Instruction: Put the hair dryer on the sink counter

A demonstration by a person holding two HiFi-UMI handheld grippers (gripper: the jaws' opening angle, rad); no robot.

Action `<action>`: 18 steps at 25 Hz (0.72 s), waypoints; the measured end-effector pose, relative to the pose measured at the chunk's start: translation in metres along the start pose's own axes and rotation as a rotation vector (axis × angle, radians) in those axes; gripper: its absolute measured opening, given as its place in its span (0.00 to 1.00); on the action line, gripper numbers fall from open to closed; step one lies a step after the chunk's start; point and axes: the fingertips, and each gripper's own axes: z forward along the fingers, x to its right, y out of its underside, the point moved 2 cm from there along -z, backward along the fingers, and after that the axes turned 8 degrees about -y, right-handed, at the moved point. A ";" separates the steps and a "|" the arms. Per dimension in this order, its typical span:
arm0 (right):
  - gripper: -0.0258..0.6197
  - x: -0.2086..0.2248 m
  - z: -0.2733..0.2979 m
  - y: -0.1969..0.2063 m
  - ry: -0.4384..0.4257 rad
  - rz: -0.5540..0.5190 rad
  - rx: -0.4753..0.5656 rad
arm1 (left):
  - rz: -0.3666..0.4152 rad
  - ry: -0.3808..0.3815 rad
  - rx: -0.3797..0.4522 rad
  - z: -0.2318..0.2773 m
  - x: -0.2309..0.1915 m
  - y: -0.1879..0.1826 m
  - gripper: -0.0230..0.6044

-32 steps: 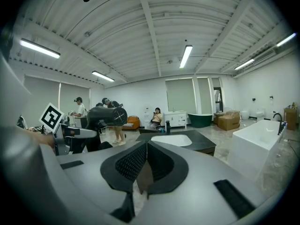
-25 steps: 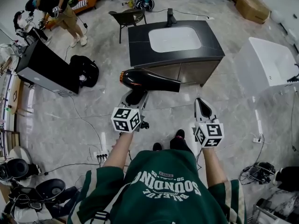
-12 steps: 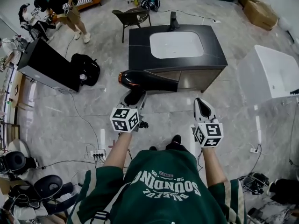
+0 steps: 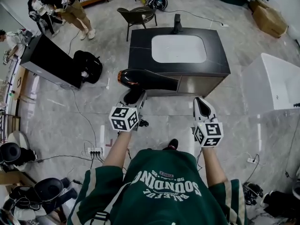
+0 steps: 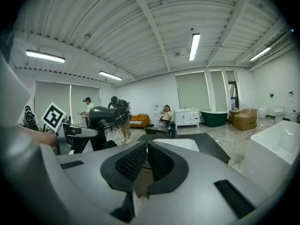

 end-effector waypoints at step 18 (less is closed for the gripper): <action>0.11 0.058 0.001 -0.002 -0.052 0.028 0.013 | -0.008 -0.068 0.011 0.037 0.022 -0.019 0.33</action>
